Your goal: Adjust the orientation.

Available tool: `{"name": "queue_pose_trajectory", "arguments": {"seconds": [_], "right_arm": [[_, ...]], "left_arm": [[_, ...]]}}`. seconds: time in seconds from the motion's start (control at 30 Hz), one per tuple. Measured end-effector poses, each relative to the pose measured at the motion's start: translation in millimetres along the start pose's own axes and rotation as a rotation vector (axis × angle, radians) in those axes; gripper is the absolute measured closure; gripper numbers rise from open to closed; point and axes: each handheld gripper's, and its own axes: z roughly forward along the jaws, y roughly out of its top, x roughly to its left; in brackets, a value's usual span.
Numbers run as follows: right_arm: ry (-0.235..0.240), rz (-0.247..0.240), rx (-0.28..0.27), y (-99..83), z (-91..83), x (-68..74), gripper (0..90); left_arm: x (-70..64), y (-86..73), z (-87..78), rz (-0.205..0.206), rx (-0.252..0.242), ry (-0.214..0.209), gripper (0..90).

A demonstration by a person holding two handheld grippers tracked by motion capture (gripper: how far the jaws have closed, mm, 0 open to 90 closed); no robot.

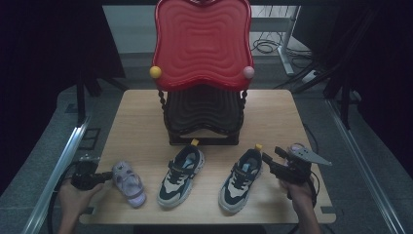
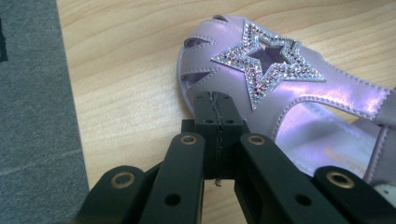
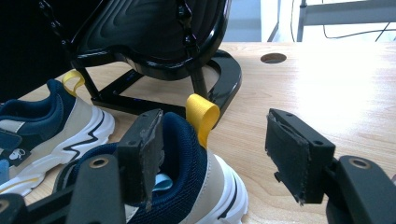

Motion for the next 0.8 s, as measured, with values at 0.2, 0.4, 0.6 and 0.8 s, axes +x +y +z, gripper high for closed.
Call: {"name": "queue_pose_trajectory", "arguments": {"seconds": [0.2, 0.4, 0.6, 0.8], "right_arm": [[-0.003, -0.001, 0.003, -0.8, 1.1, 0.0, 37.7], [-0.004, 0.003, 0.008, -1.1, 1.4, 0.1, 37.7], [-0.005, 0.0, 0.019, -2.3, 3.2, 0.7, 37.7], [-0.007, 0.003, 0.017, -1.7, 3.3, 0.6, 37.8]], "left_arm": [[-1.0, 7.0, 2.6, 0.014, 0.013, 0.009, 90.0], [-5.7, 15.8, 5.4, 0.035, 0.026, 0.027, 89.9], [-8.7, 23.9, 10.0, 0.052, 0.037, 0.044, 90.0], [-11.6, 32.7, 13.9, 0.066, 0.051, 0.042, 90.0]]}}
